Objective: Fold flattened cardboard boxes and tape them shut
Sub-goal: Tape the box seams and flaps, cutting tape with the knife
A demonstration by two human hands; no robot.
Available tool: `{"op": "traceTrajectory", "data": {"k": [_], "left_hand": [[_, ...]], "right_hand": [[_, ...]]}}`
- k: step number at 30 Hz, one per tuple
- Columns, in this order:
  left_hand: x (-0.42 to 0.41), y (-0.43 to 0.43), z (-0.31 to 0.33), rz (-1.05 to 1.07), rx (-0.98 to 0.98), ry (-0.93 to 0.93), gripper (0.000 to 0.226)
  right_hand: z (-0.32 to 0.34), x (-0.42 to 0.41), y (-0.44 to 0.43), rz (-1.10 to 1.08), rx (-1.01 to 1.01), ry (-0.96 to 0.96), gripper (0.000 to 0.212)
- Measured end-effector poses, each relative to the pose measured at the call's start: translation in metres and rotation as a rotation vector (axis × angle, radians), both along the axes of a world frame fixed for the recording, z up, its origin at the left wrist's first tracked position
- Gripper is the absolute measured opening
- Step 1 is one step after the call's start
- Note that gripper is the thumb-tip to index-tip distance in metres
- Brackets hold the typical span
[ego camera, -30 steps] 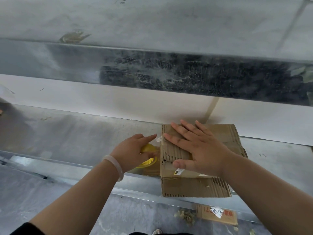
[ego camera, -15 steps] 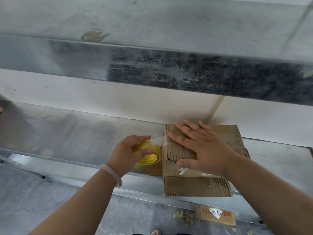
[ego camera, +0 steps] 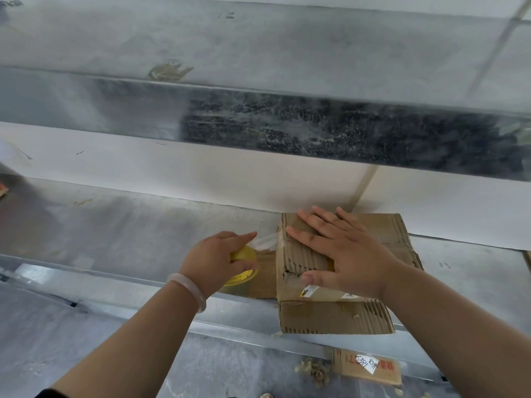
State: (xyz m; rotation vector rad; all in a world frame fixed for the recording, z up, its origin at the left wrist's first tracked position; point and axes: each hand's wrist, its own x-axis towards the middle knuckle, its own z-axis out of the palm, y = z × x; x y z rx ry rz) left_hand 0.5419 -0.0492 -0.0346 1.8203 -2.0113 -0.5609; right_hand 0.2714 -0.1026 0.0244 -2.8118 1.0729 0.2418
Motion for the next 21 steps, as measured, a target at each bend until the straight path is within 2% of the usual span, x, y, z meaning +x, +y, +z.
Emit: {"op": "traceTrajectory", "data": {"k": [4,8,13,21], "left_hand": [[0.004,0.005,-0.001,0.046,-0.059,0.25,0.062],[-0.002,0.01,-0.005,0.076,-0.135,0.396,0.043],[-0.014,0.008,-0.016,0.169,-0.049,0.44,0.031],[-0.033,0.002,-0.012,0.295,-0.097,0.525,0.023]], "right_hand": [[0.001,0.0,0.0,-0.004,0.005,-0.007,0.069],[0.0,0.0,-0.001,0.001,0.006,-0.016,0.07],[0.001,-0.001,0.0,0.0,0.006,-0.017,0.072],[0.0,-0.002,0.0,0.015,-0.002,-0.042,0.074]]}}
